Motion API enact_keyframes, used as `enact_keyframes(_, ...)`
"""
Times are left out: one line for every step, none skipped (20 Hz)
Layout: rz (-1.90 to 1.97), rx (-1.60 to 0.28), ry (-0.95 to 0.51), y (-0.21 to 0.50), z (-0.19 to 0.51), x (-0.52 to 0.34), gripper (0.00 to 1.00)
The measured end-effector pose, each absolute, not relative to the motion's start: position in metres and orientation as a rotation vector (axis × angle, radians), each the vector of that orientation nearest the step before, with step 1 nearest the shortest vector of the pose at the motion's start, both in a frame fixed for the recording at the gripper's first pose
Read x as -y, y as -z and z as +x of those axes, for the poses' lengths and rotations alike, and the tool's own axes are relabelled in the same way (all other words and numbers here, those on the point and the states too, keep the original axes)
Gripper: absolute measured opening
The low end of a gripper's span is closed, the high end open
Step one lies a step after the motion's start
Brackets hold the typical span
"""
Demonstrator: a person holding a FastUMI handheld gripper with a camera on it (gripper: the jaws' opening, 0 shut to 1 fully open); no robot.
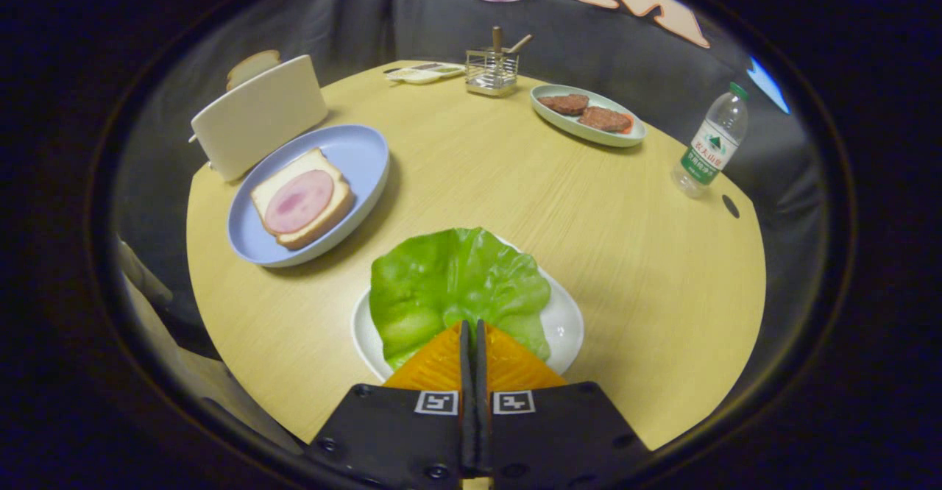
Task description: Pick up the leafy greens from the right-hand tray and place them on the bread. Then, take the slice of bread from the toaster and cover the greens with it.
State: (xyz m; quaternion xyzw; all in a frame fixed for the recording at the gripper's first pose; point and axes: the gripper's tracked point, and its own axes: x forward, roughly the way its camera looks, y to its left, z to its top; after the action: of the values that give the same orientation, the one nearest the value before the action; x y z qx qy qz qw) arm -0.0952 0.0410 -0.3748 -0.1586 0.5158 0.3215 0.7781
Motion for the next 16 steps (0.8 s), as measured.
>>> enact_keyframes(-0.345,-1.114,-0.698,0.374,-0.097,-0.042,0.16)
enact_keyframes(-0.351,-1.103,-0.695,0.370,-0.096,-0.042,0.13)
enact_keyframes(-0.342,-1.096,-0.700,0.367,-0.096,-0.043,0.10)
enact_keyframes(-0.335,-1.106,-0.699,0.364,-0.097,-0.043,0.07)
enact_keyframes(-0.327,-1.090,-0.696,0.359,-0.096,-0.044,0.03)
enact_keyframes(-0.320,-1.095,-0.695,0.357,-0.097,-0.044,0.03)
enact_keyframes(-0.316,-1.085,-0.693,0.353,-0.095,-0.043,0.03)
enact_keyframes(-0.316,-1.079,-0.686,0.350,-0.093,-0.043,0.04)
enact_keyframes(-0.304,-1.074,-0.687,0.344,-0.094,-0.044,0.04)
enact_keyframes(-0.296,-1.057,-0.684,0.338,-0.092,-0.047,0.04)
enact_keyframes(-0.291,-1.055,-0.684,0.332,-0.090,-0.048,0.04)
enact_keyframes(-0.288,-1.045,-0.689,0.326,-0.089,-0.050,0.04)
enact_keyframes(-0.293,-1.029,-0.690,0.321,-0.085,-0.053,0.04)
enact_keyframes(-0.296,-1.023,-0.694,0.315,-0.083,-0.057,0.03)
enact_keyframes(-0.297,-1.013,-0.701,0.310,-0.083,-0.060,0.03)
enact_keyframes(-0.298,-1.004,-0.705,0.306,-0.082,-0.065,0.03)
